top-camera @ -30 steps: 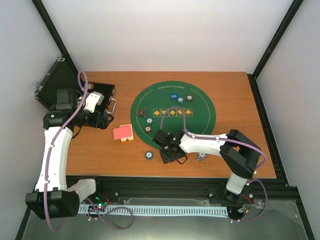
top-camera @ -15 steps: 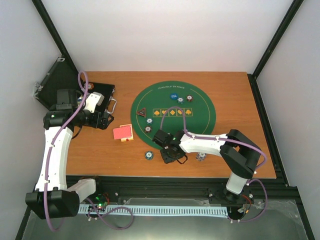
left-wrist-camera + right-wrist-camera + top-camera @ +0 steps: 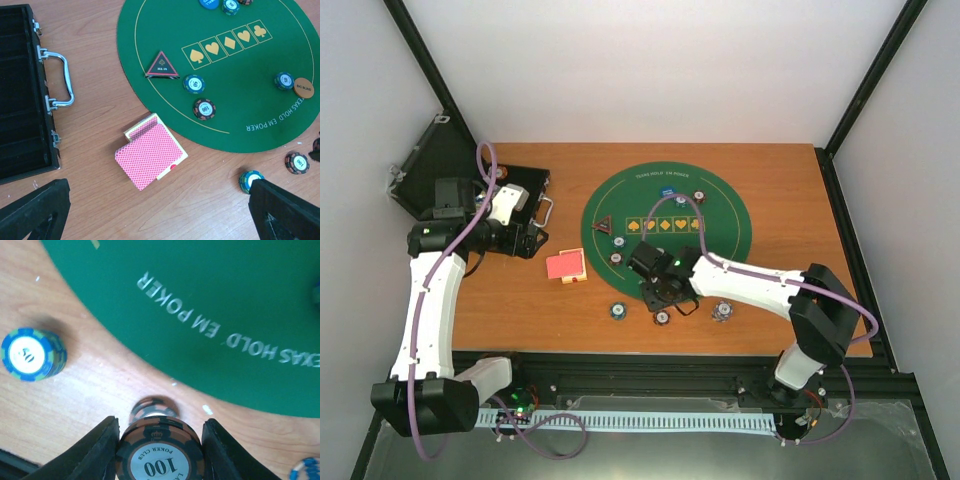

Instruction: Distribute texas hold em gaming equipment

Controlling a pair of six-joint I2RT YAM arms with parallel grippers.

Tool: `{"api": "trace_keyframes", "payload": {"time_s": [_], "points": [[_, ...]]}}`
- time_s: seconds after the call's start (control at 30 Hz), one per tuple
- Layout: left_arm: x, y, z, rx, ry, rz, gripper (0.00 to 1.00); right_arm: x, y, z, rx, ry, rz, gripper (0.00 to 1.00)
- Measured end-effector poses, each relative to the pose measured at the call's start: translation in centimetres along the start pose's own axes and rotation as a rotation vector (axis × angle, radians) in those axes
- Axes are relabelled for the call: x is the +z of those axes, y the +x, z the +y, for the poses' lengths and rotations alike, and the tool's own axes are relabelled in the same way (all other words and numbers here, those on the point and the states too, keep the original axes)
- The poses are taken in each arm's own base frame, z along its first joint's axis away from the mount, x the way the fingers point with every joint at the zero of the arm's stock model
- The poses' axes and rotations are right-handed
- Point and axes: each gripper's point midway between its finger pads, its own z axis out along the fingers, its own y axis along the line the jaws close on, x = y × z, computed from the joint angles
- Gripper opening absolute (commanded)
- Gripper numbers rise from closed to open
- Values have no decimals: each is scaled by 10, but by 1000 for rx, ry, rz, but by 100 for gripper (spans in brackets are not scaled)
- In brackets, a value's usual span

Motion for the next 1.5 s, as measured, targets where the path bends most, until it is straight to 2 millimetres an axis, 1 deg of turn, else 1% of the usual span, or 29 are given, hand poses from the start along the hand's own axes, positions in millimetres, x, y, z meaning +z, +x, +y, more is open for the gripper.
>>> {"api": "trace_keyframes", "payload": {"time_s": [0.03,0.1,0.17,0.27,0.37,0.47,0.53,0.6,0.67,0.77,0.87,1.37,1.43,1.5], "points": [[0,0,0,-1,2,1,100,-4,-5,-3,6,0,-9,34],[2,0,0,-3,6,4,100,-9,-15,-16,34,8,-23,34],[2,0,0,-4,8,5,100,-11,-27,-36,76,24,-33,34],[2,0,-1,-4,11,4,100,-13,-45,-76,155,54,-44,34],[2,0,-1,-3,13,4,100,-17,-63,-121,239,83,-64,34],[2,0,-1,-4,15,3,100,-20,-75,-156,299,107,-78,34],[1,-1,-2,-4,16,2,100,-15,-80,-169,317,109,-73,34],[0,-2,-2,-2,17,0,100,-5,-83,-179,330,111,-54,34],[-1,-4,-2,0,17,-4,100,10,-80,-187,339,112,-19,34],[-1,-4,-3,0,19,-6,100,31,-74,-193,341,115,36,34],[-1,-5,-3,0,20,-6,100,43,-72,-195,338,110,67,34],[-3,-7,-3,3,18,-10,100,71,-81,-203,344,94,90,34],[-2,-7,-3,1,19,-8,100,74,-81,-203,342,93,93,37],[-2,-7,-2,1,19,-7,100,74,-83,-203,341,90,90,43]]}}
